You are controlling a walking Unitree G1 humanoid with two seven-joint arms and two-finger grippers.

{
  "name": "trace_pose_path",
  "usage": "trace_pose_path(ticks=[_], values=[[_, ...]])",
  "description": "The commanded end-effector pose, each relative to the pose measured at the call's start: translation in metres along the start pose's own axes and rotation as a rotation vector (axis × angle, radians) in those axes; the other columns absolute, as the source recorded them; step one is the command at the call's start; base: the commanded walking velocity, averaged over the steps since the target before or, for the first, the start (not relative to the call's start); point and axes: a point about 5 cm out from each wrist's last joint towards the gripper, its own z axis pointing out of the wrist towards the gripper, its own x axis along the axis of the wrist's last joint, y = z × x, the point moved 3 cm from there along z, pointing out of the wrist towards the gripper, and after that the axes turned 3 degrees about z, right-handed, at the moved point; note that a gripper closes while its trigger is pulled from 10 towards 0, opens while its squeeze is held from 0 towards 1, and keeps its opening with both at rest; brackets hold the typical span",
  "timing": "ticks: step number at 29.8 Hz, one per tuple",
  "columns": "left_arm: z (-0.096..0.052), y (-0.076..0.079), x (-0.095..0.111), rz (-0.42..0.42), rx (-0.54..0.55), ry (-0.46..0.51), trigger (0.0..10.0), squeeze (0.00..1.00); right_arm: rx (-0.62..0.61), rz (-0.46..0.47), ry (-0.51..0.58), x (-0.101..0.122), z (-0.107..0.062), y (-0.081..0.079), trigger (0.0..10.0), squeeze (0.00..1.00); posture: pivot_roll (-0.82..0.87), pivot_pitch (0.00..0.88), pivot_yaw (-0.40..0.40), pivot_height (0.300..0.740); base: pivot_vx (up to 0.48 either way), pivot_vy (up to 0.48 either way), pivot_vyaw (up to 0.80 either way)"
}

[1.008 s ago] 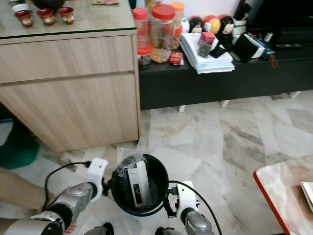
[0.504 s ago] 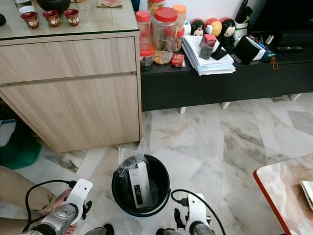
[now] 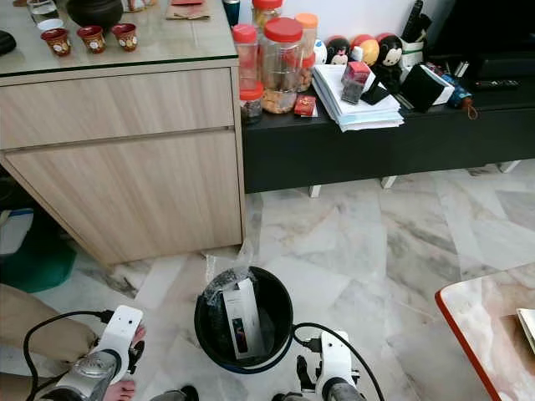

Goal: Picking trash to rubbish bin

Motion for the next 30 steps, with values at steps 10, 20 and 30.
trace_pose_path(ticks=[10,20,30], values=[[-0.006,0.009,-0.029,-0.021,-0.039,-0.068,10.0,0.00,0.016,-0.006,-0.015,-0.002,0.001,-0.005,10.0,0.00,0.15,0.033,-0.021,0.740,0.000,0.000,0.00],[-0.004,0.013,-0.022,-0.027,-0.047,-0.053,10.0,0.00,0.021,0.019,0.008,0.003,0.001,-0.005,10.0,0.00,0.14,0.072,-0.042,0.740,0.000,0.000,0.00],[-0.004,0.016,-0.024,-0.044,-0.036,-0.056,10.0,0.00,0.008,0.021,0.003,0.001,0.000,0.001,10.0,0.00,0.12,0.073,-0.052,0.740,0.000,0.000,0.00]])
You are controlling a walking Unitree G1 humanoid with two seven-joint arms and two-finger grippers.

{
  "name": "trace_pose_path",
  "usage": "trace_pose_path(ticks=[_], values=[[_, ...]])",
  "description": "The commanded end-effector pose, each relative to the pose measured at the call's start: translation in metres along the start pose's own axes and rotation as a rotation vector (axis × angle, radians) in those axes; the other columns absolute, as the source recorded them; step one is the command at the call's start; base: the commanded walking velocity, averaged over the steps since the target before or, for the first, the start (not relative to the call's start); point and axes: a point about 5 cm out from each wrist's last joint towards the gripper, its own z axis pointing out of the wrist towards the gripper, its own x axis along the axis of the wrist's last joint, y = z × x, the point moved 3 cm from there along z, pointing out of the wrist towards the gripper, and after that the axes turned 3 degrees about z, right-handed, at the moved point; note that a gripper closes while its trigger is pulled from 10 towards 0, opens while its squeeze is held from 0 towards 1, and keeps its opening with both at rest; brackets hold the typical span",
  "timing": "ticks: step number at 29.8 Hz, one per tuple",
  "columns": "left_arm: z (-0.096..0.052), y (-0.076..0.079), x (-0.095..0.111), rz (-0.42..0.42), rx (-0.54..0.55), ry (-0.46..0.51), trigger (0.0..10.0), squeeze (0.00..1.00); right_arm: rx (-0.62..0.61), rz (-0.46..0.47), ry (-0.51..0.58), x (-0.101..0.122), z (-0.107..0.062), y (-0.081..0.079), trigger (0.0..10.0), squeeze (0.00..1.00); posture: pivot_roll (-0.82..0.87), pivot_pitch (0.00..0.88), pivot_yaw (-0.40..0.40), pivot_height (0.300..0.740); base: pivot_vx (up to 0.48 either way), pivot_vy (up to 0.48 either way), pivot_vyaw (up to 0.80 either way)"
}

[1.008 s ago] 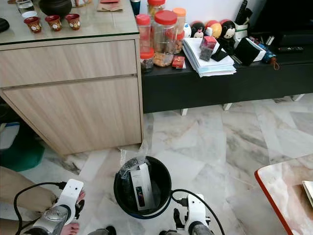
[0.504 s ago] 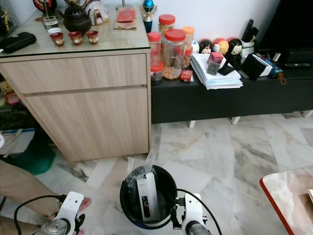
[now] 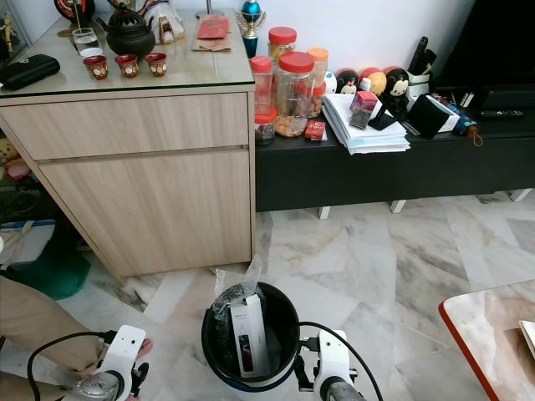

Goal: Picking trash to rubbish bin

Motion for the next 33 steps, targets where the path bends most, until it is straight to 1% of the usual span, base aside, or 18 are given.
trace_pose_path(ticks=[1,8,19,21,33], values=[[0.000,0.001,-0.003,-0.009,0.009,-0.011,10.0,0.00,-0.008,0.018,0.000,-0.001,0.000,0.002,10.0,0.00,0.11,0.071,-0.054,0.740,0.000,0.000,0.00],[0.000,0.003,-0.003,0.004,0.012,-0.007,10.0,0.00,-0.008,0.021,-0.002,-0.001,0.000,0.002,10.0,0.00,0.12,0.072,-0.056,0.740,0.000,0.000,0.00],[-0.001,0.003,-0.006,0.015,0.014,-0.015,10.0,0.00,0.000,0.033,-0.014,-0.006,-0.001,-0.001,10.0,0.00,0.11,0.097,-0.047,0.740,0.000,0.000,0.00],[-0.001,0.002,-0.008,0.013,0.015,-0.018,10.0,0.00,0.001,0.034,-0.020,-0.009,-0.002,-0.001,10.0,0.00,0.11,0.090,-0.045,0.740,0.000,0.000,0.00],[-0.002,0.002,-0.011,0.017,0.020,-0.030,10.0,0.00,0.005,0.043,-0.022,-0.010,-0.002,-0.003,10.0,0.00,0.11,0.089,-0.038,0.740,0.000,0.000,-0.62]])
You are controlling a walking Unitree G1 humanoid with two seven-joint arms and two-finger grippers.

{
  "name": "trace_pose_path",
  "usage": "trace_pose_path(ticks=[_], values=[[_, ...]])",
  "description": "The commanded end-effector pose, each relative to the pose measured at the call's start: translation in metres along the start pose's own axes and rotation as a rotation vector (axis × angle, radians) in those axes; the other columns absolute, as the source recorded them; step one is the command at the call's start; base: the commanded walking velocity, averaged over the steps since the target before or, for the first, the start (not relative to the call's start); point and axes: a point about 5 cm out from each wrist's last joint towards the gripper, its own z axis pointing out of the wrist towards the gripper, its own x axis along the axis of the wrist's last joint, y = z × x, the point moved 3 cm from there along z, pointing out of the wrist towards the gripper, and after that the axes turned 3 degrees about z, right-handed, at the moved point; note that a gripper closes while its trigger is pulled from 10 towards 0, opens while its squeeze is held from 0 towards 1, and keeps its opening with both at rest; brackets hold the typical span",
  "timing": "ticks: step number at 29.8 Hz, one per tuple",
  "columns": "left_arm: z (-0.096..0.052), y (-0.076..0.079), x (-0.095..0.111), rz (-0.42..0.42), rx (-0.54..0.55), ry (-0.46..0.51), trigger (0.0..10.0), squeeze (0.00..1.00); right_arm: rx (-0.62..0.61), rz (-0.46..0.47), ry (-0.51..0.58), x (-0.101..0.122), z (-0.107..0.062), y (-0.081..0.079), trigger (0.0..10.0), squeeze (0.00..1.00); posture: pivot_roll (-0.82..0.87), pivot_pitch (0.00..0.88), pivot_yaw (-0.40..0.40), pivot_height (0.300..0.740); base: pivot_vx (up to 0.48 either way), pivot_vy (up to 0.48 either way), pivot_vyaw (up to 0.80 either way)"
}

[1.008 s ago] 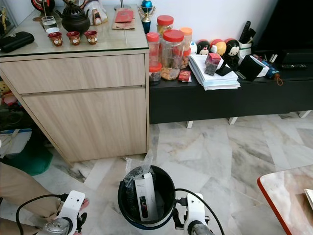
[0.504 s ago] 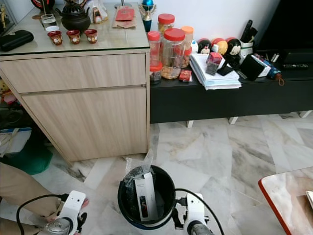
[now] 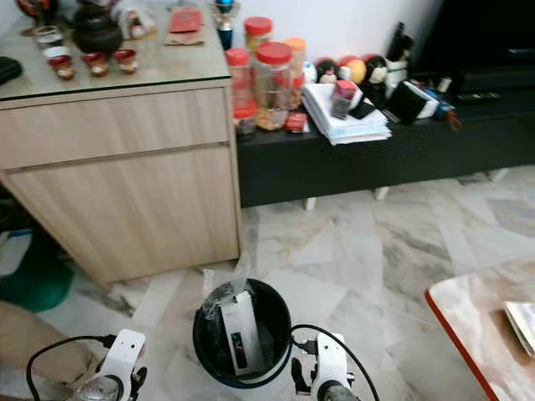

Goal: Picking trash to rubbish bin

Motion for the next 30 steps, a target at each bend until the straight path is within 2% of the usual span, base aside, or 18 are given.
trace_pose_path(ticks=[1,14,19,30], values=[[-0.0007,0.0002,-0.0049,0.008,0.003,-0.016,10.0,0.00,-0.007,0.015,-0.011,-0.0038,-0.0008,0.0014,10.0,0.00,0.11,0.090,-0.037,0.740,0.000,0.000,-0.63],[-0.0010,0.0013,-0.0060,0.022,0.004,-0.014,10.0,0.00,-0.002,0.009,-0.015,-0.0044,-0.0007,0.0005,10.0,0.00,0.11,0.076,-0.037,0.740,0.000,0.000,-0.60],[-0.0012,0.0013,-0.0073,0.026,0.009,-0.018,10.0,0.00,0.001,-0.002,-0.017,-0.0044,-0.0008,0.0004,10.0,0.00,0.10,0.070,-0.034,0.740,0.000,-0.289,-0.60],[-0.0015,0.0010,-0.0085,0.025,0.012,-0.020,10.0,0.00,0.006,-0.008,-0.021,-0.0062,-0.0011,-0.0004,10.0,0.00,0.10,0.058,-0.029,0.740,0.000,0.000,-0.60]])
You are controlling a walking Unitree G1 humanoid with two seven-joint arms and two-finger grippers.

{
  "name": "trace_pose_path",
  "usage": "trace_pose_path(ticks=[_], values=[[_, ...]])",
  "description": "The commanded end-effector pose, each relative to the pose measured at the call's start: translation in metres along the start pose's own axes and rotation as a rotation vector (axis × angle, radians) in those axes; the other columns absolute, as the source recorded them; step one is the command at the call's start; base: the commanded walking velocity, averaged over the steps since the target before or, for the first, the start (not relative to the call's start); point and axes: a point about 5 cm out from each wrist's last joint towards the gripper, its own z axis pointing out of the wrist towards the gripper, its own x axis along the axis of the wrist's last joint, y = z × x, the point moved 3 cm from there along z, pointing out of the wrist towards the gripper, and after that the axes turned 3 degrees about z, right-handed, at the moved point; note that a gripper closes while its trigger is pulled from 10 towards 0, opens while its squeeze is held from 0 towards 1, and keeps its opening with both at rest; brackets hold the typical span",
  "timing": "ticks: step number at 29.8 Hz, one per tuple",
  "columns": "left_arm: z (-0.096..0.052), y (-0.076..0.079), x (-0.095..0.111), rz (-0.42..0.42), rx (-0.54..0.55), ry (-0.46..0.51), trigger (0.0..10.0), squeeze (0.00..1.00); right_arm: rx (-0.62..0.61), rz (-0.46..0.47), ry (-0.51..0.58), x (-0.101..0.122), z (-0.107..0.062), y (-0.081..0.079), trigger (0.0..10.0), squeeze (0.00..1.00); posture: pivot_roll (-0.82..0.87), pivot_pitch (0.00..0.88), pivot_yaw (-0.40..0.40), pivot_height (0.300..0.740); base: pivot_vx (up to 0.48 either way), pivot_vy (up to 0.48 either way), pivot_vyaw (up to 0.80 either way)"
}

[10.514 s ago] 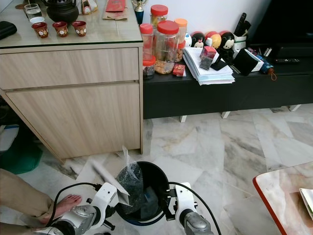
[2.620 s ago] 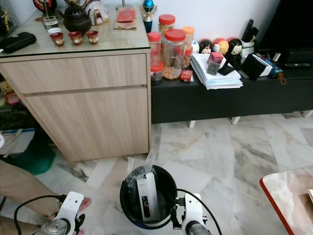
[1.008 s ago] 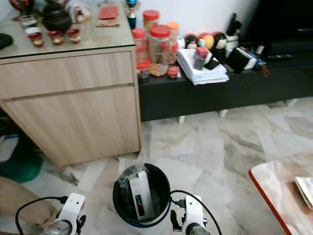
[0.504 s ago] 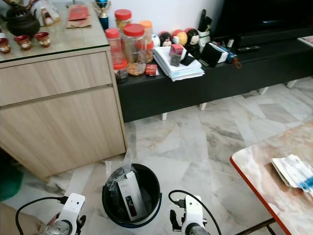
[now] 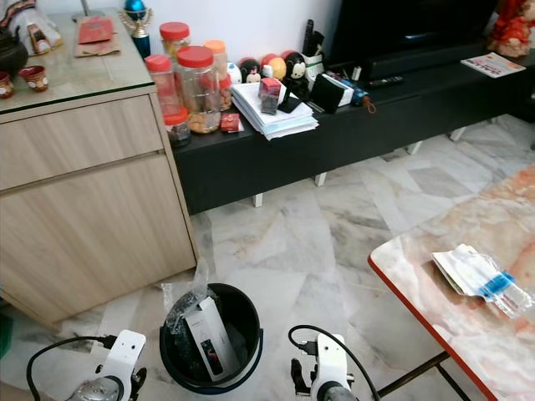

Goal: Picking trash to rubbish bin

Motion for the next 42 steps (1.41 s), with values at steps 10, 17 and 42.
trace_pose_path(ticks=[10,17,42], values=[[-0.0022,0.0008,-0.0116,0.048,0.000,-0.026,10.0,0.00,0.000,-0.005,-0.020,-0.0071,-0.0014,0.0002,10.0,0.00,0.10,0.032,-0.017,0.740,0.000,-0.171,-0.60],[-0.0024,0.0016,-0.0128,0.050,0.002,-0.030,10.0,0.00,0.001,-0.007,-0.021,-0.0073,-0.0014,0.0001,10.0,0.00,0.10,0.023,-0.016,0.740,0.000,-0.184,-0.60],[-0.0023,0.0002,-0.0122,0.046,0.011,-0.028,10.0,0.00,0.001,-0.008,-0.018,-0.0056,-0.0011,0.0005,10.0,0.00,0.10,0.021,-0.019,0.740,0.000,-0.091,-0.59]])
